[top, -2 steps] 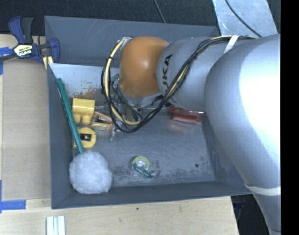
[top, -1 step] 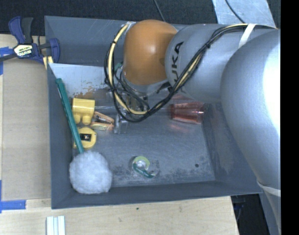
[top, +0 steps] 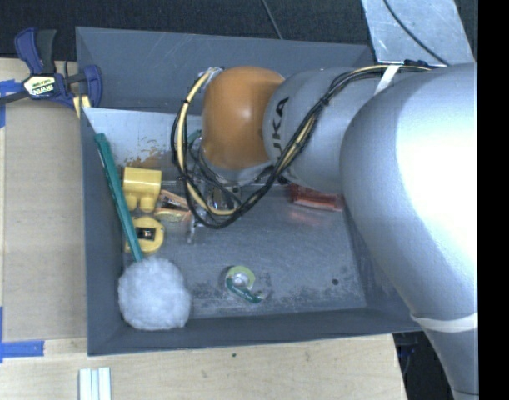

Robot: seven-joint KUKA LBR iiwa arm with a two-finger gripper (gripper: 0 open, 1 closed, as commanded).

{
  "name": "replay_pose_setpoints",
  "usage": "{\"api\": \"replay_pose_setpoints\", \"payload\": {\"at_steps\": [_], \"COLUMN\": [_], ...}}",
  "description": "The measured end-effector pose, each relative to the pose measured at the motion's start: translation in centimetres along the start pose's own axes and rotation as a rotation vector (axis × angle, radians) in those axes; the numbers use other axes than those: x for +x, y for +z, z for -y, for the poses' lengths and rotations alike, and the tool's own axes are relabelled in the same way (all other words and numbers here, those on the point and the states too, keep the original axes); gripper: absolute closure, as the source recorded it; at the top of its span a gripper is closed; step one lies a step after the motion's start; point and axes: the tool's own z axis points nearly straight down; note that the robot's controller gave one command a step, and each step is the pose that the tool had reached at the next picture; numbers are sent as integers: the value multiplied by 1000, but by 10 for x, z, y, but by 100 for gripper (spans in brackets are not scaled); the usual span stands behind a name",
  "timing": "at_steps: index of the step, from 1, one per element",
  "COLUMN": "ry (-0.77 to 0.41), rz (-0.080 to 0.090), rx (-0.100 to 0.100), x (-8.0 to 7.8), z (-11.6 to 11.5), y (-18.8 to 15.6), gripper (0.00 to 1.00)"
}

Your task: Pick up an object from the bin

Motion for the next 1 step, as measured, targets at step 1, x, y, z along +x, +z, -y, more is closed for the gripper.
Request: {"api": "replay_pose_setpoints", "payload": {"at_steps": [1], "ry": [1], "rz": [9], "rx": [-2], "x": [-4], "z": [7], "y": [-3], "gripper": [0]}}
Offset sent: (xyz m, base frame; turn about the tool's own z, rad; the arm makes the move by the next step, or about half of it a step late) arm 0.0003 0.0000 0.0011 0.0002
